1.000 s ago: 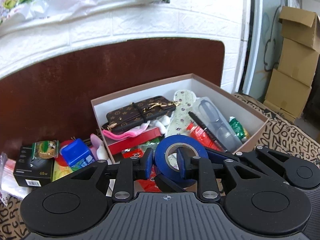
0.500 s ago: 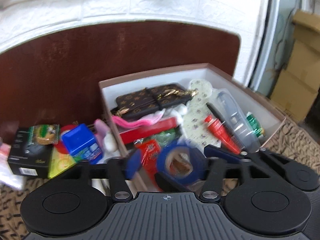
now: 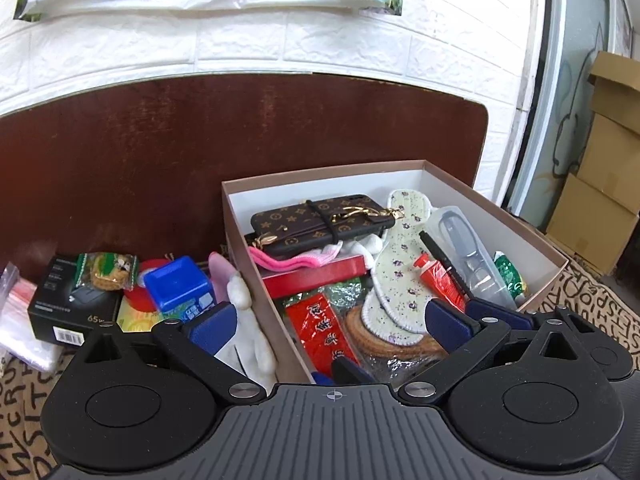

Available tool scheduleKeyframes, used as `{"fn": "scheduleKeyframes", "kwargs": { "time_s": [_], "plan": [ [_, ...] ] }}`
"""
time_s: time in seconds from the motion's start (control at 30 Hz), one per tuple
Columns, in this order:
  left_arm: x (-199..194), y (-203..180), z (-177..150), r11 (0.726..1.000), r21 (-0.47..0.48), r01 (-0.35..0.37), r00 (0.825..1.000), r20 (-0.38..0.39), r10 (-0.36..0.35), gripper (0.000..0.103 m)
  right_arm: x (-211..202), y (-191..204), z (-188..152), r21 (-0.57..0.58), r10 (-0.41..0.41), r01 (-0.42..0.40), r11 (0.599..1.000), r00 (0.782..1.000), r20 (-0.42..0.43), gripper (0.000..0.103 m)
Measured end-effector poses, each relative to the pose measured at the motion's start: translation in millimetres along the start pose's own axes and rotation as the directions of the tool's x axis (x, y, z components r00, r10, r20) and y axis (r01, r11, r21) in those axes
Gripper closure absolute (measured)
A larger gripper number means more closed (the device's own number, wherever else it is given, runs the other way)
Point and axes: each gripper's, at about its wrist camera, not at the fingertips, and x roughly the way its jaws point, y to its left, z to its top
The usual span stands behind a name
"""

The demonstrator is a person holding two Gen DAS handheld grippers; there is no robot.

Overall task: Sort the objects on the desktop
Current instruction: 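Withdraw the left gripper and move it toward the green tea box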

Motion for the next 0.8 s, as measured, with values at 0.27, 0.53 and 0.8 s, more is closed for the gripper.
{"fn": "scheduleKeyframes", "kwargs": {
  "time_s": [0.27,0.53,0.8],
  "plan": [
    [0,1,-5,1.0,-0.011,-0.005,1.0,-0.026,0.004,0.0,-2,0,0,0.01,0.003,-0.003,1.0,1.0,0.001,0.0],
    [-6,1,-9,1.0,-0.02,-0.006,0.999,-0.04,0.005,0.0,-5,5,0,0.0,-0.001,0.001,1.0,1.0,-0.004,0.0],
    [-17,2,-13,0.999,-0.036,-0.011,0.999,-0.048,0.009,0.0,-14,8,0,0.004,0.003,-0.003,1.0,1.0,-0.002,0.0]
  ]
}}
